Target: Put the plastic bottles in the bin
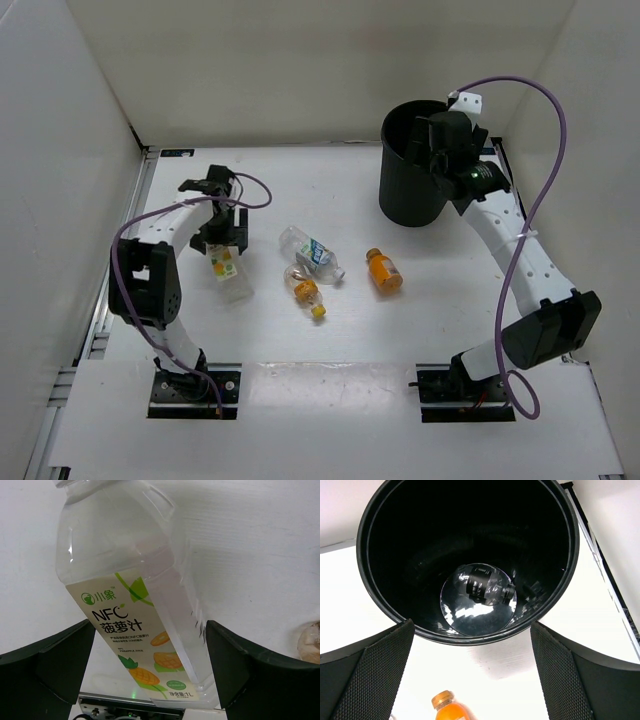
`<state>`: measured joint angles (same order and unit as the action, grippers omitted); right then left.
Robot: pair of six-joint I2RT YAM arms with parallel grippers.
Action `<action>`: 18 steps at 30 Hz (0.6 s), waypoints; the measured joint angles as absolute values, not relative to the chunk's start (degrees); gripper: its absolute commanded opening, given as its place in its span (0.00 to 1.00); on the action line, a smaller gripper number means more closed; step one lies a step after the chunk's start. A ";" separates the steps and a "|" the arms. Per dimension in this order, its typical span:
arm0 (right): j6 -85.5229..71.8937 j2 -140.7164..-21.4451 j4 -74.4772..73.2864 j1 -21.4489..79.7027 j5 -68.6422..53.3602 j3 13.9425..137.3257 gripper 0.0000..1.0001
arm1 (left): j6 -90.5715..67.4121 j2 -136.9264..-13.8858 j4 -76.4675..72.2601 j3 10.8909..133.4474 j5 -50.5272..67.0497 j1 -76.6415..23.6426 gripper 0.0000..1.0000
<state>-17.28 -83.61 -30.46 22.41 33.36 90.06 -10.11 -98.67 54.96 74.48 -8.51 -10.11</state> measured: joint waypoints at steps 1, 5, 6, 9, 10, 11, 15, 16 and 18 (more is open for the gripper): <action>-17.17 -83.55 -30.46 22.44 33.45 90.06 0.99 | -10.15 -98.56 55.05 74.48 -7.46 -8.36 1.00; -16.86 -82.81 -30.30 22.52 33.93 89.73 0.99 | -10.35 -98.48 55.29 74.46 -4.49 -4.16 1.00; -16.73 -82.59 -30.33 22.52 34.04 89.49 0.99 | -10.28 -98.48 55.33 74.46 -4.08 -3.97 1.00; -16.43 -82.43 -30.33 22.52 34.35 89.21 0.99 | -9.91 -98.48 55.40 74.46 -3.27 -4.08 1.00; -16.29 -82.43 -30.35 22.52 34.35 89.14 0.99 | -9.80 -98.48 55.42 74.46 -2.96 -4.12 1.00; -16.10 -82.43 -30.37 22.52 34.37 89.12 0.99 | -9.58 -98.52 55.46 74.43 -2.48 -4.08 1.00; -15.84 -82.43 -30.35 22.52 34.50 89.12 0.99 | -8.23 -98.65 55.64 74.41 0.19 -3.36 0.66; -15.75 -82.43 -30.35 22.52 34.61 89.12 0.99 | -7.88 -98.65 55.75 74.41 0.95 -2.96 0.53; -15.53 -82.43 -30.35 22.52 34.85 89.12 0.99 | -7.14 -98.65 56.01 74.52 2.83 -1.87 0.38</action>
<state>-15.53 -82.43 -30.35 22.52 34.85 89.12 -7.14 -98.65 56.01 74.52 2.83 -1.87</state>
